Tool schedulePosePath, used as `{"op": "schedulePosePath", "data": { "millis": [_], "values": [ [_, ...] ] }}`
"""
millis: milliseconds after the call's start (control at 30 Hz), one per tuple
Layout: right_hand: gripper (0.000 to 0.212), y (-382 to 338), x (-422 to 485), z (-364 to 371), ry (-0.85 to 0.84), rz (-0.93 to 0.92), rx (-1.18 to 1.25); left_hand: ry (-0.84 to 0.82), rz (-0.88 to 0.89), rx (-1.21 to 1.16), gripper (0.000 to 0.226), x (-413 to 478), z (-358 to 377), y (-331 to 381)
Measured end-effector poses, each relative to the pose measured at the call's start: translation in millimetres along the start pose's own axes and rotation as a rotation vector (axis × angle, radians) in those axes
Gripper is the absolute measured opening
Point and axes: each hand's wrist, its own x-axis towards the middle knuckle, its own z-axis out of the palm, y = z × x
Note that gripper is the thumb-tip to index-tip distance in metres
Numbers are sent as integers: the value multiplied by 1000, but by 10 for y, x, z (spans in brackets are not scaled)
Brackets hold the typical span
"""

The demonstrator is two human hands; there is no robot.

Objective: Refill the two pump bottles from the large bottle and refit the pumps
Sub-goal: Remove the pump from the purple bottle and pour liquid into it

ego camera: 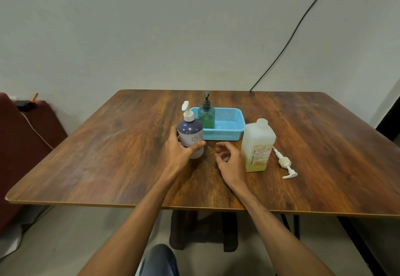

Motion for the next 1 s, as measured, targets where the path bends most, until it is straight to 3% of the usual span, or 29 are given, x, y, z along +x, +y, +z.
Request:
{"op": "schedulePosePath", "data": {
  "millis": [400, 633, 767, 900, 1000],
  "values": [
    [99, 10, -240, -162, -256, 11, 141, -156, 8, -41, 81, -492, 271, 91],
    [85, 54, -205, -133, -231, 2, 170, -232, 15, -94, 86, -547, 277, 155],
    [89, 37, -217, -127, -203, 15, 159, -239, 64, -209, 62, -460, 230, 372],
    [88, 11, -220, -133, -202, 20, 148, -290, 145, -146, 37, -309, 206, 522],
    [86, 3, -219, -148, -195, 32, 139, -233, 125, -173, 28, -244, 242, 542]
  ]
}}
